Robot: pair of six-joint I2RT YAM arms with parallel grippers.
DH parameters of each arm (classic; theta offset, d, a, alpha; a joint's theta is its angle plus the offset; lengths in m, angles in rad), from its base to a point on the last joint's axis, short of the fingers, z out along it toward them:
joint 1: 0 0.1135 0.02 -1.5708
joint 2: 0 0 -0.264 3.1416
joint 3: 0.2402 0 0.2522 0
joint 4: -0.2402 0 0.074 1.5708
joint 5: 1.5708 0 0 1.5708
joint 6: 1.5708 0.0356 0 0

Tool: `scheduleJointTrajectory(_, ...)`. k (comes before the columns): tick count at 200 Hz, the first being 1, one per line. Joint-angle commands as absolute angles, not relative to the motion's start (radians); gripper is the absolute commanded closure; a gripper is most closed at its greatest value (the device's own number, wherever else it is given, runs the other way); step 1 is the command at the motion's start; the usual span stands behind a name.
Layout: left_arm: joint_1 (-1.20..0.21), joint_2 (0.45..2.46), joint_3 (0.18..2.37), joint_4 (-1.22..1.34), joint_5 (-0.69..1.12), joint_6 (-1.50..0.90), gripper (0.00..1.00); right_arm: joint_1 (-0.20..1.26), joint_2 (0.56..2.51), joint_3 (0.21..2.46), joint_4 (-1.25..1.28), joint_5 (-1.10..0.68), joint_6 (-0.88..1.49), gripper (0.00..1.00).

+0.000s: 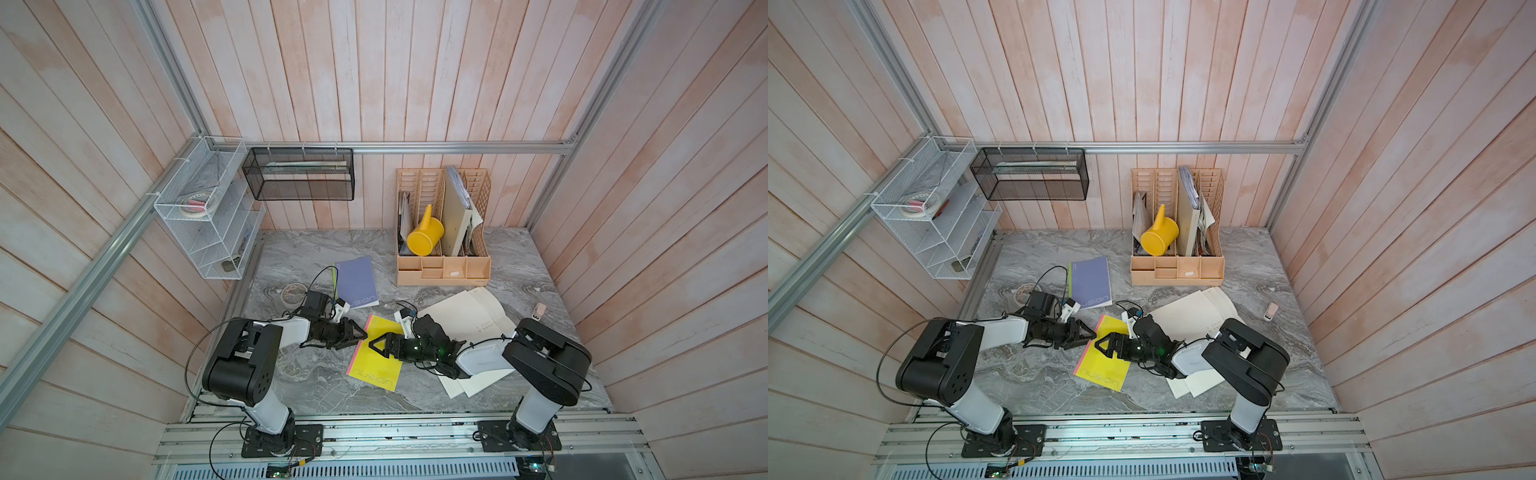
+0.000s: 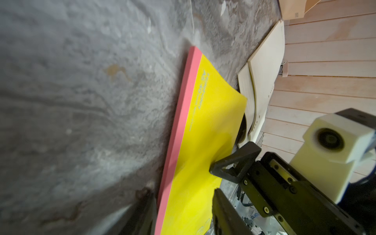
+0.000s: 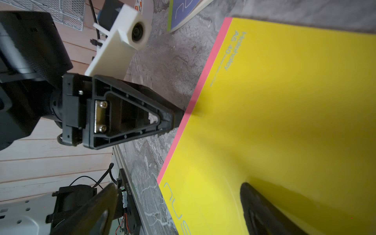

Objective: Close the notebook
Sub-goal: Pick up the notebook from the center of the board.

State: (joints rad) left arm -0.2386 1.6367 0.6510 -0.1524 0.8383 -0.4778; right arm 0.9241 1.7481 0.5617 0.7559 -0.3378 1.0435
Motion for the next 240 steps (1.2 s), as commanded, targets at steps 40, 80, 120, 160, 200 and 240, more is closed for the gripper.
scheduleJointTrajectory(40,-0.264,1.651,0.658,-0.337,0.662,-0.484,0.52,0.925,1.755,0.538,0.456,-0.290,1.008,0.03)
scheduleJointTrajectory(80,-0.264,1.666,0.654,-0.329,0.613,-0.505,0.52,0.917,1.643,0.642,0.198,-0.206,0.909,0.03)
scheduleJointTrajectory(120,-0.264,1.675,0.645,-0.320,0.617,-0.500,0.52,0.917,1.619,0.697,0.045,-0.178,0.847,0.03)
scheduleJointTrajectory(160,-0.265,1.679,0.633,-0.304,0.625,-0.501,0.52,0.916,1.577,0.695,-0.015,-0.144,0.833,0.03)
scheduleJointTrajectory(200,-0.264,1.676,0.615,-0.294,0.634,-0.508,0.52,0.916,1.571,0.690,-0.039,-0.151,0.821,0.03)
scheduleJointTrajectory(240,-0.265,1.625,0.567,-0.300,0.617,-0.541,0.52,0.919,1.590,0.676,-0.032,-0.176,0.827,0.03)
